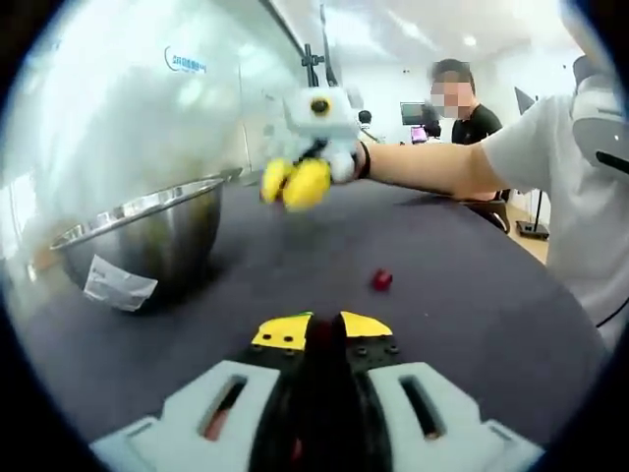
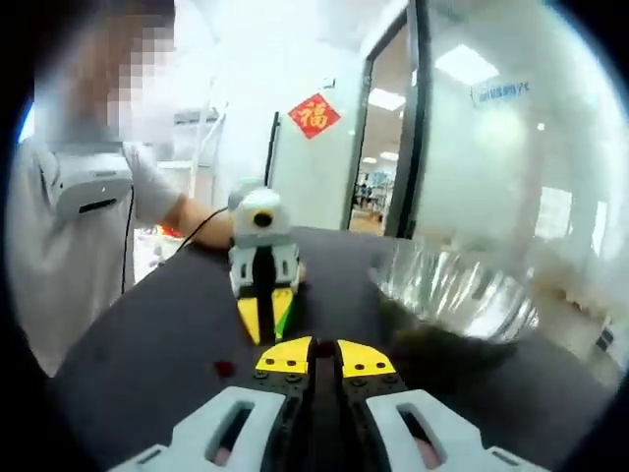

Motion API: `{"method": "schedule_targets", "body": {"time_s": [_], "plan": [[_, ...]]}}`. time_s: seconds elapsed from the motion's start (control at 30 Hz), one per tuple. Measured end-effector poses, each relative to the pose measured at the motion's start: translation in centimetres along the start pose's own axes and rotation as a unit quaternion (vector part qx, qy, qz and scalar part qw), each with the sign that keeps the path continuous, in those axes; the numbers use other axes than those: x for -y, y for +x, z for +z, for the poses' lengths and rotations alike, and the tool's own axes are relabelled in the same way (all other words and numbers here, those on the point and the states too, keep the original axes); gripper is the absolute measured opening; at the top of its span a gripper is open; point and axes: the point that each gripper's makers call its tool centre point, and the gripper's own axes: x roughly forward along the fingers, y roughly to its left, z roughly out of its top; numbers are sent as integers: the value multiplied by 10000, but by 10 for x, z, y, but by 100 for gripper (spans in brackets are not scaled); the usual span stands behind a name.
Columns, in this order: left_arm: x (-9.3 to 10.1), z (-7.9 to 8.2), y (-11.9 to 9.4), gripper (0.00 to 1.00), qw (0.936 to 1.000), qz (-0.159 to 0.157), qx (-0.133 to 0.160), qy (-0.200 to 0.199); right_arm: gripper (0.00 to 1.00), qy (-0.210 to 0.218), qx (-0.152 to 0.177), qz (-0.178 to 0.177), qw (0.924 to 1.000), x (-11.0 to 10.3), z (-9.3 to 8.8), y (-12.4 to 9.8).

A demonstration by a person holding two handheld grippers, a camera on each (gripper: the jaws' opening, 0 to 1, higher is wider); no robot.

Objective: Pick candy and put bowl

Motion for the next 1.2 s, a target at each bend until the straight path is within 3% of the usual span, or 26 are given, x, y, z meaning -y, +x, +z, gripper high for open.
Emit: {"method": "schedule_targets", "body": {"time_s": [0.07, 0.13, 0.37, 0.6, 0.7, 0.9, 1.07, 1.13, 1.2], "plan": [[0, 0, 0, 4, 10000, 16, 6, 12, 4, -119, 59, -653, 9978, 38, 18, -2], [0, 0, 0, 4, 10000, 31, 14, 26, 4, -105, -224, -1179, 9927, 70, 16, -1], [0, 1, 0, 4, 10000, 59, 31, 70, 4, 187, -300, -1457, 9887, 108, 7, 18], [0, 1, 0, 4, 9999, 76, 41, 105, 7, 309, -295, -1316, 9904, 104, -3, 31], [0, 1, 0, 4, 9999, 75, 42, 104, 17, 429, -205, -1209, 9915, 101, -2, 32], [0, 1, 0, 4, 9999, 83, 39, 90, 15, 370, 168, -1284, 9909, 92, 9, 17], [-6, 6, -3, 3, 9996, 231, 135, 122, 15, 358, 354, -1212, 9914, 61, 7, -4], [-13, 24, -10, 3, 9978, 369, 553, -59, 15, 400, 441, -1138, 9917, 48, 6, -13], [-25, 56, -26, 3, 9911, 568, 1180, -236, 15, 472, 397, -1063, 9924, 32, -3, -27]]}}
